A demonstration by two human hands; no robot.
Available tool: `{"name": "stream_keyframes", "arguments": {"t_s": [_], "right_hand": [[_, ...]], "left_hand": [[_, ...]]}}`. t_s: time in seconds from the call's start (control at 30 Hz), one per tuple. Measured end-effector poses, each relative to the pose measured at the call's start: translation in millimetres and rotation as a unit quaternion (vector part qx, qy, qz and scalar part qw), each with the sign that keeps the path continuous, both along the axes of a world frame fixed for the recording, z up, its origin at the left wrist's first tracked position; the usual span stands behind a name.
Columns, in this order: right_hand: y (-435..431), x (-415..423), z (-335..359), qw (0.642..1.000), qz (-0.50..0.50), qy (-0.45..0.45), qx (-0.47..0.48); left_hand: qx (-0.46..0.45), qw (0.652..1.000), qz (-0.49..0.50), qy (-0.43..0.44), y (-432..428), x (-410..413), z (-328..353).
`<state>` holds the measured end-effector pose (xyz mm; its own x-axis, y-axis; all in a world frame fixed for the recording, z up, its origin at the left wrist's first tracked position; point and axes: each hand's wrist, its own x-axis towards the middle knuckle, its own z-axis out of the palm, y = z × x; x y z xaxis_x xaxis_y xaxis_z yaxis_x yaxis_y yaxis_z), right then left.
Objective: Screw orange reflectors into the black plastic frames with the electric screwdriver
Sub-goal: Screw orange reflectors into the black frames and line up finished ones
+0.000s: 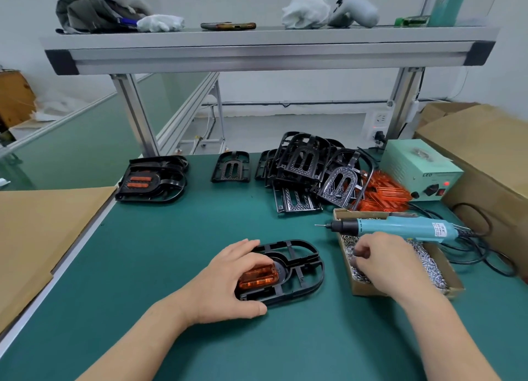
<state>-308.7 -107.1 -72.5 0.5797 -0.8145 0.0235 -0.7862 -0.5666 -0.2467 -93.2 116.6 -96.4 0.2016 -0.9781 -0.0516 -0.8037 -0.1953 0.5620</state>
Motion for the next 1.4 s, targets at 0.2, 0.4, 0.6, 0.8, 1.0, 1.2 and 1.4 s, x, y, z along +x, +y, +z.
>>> {"name": "stream_keyframes", "arguments": {"t_s": [0.2, 0.4, 0.6, 0.8, 1.0, 1.2, 1.4], "right_hand": [[-1.7, -1.2, -7.3, 0.998, -0.001, -0.069, -0.004], [-2.3, -6.1, -5.0, 0.983, 0.000, -0.183, 0.001], [40.7, 17.9, 12.6, 0.852, 0.034, -0.442, 0.279], [89.5, 51.2, 9.3, 0.721, 0.058, -0.492, 0.485], [100.5, 60.2, 6.7, 0.734, 0.047, -0.482, 0.476], [102.9, 64.0, 5.6, 0.750, 0.034, -0.458, 0.477], [92.1, 57.5, 4.7, 0.718, -0.016, -0.535, 0.445]], "left_hand": [[-0.029, 0.999, 0.023, 0.002, -2.2, -5.0, 4.0], [-0.161, 0.983, 0.090, 0.012, -9.4, -10.2, 12.3], [-0.209, 0.947, 0.182, 0.163, -26.3, -27.1, 24.8], [-0.228, 0.873, 0.212, 0.376, -34.4, -44.7, 31.9], [-0.245, 0.840, 0.219, 0.431, -23.4, -41.1, 23.2], [-0.270, 0.768, 0.211, 0.541, -23.1, -38.0, 14.6], [-0.256, 0.823, 0.255, 0.438, -22.3, -33.7, 11.5]]}}
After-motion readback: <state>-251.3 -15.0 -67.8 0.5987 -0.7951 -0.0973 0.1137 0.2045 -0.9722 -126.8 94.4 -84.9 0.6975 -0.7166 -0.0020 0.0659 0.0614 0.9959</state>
